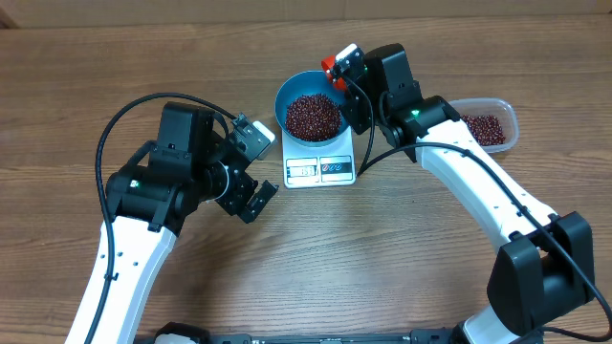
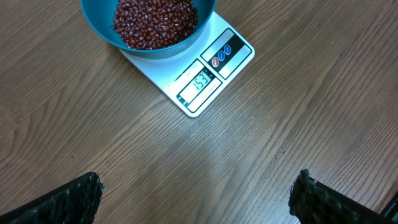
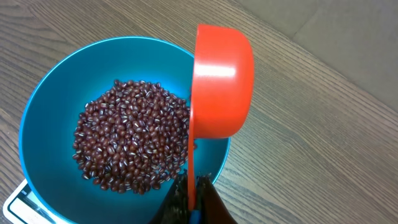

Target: Scoop item into bowl and weigh 150g on scale

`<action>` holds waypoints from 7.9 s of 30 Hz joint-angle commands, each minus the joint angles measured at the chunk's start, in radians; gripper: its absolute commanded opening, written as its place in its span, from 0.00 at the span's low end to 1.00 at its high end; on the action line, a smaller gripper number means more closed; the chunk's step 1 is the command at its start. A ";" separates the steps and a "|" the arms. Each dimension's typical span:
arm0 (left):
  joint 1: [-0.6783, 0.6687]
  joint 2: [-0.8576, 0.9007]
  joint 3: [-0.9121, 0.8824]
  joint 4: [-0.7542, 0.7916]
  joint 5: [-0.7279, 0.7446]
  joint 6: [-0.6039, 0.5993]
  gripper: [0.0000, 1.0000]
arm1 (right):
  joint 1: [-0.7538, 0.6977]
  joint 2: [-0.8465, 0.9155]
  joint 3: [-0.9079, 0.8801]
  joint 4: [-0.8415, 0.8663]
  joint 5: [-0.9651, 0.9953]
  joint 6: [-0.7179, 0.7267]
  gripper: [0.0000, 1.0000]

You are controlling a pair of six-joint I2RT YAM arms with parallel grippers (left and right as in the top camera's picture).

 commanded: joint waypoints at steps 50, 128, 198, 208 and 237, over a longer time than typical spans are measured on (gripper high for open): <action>-0.002 0.005 0.026 0.001 0.001 0.001 1.00 | 0.024 -0.024 0.005 -0.045 -0.129 0.141 0.04; -0.002 0.009 0.026 0.001 0.001 0.001 1.00 | 0.070 0.290 0.338 -0.293 0.126 -0.262 0.04; -0.002 0.009 0.026 0.001 0.001 0.001 1.00 | -0.138 0.303 0.464 -0.549 -0.648 0.122 0.04; -0.002 0.009 0.026 0.001 0.001 0.001 1.00 | -0.119 0.225 0.464 -0.523 -0.457 0.090 0.04; -0.002 0.009 0.026 0.001 0.001 0.001 1.00 | 0.002 0.217 0.468 -0.505 -0.099 0.122 0.04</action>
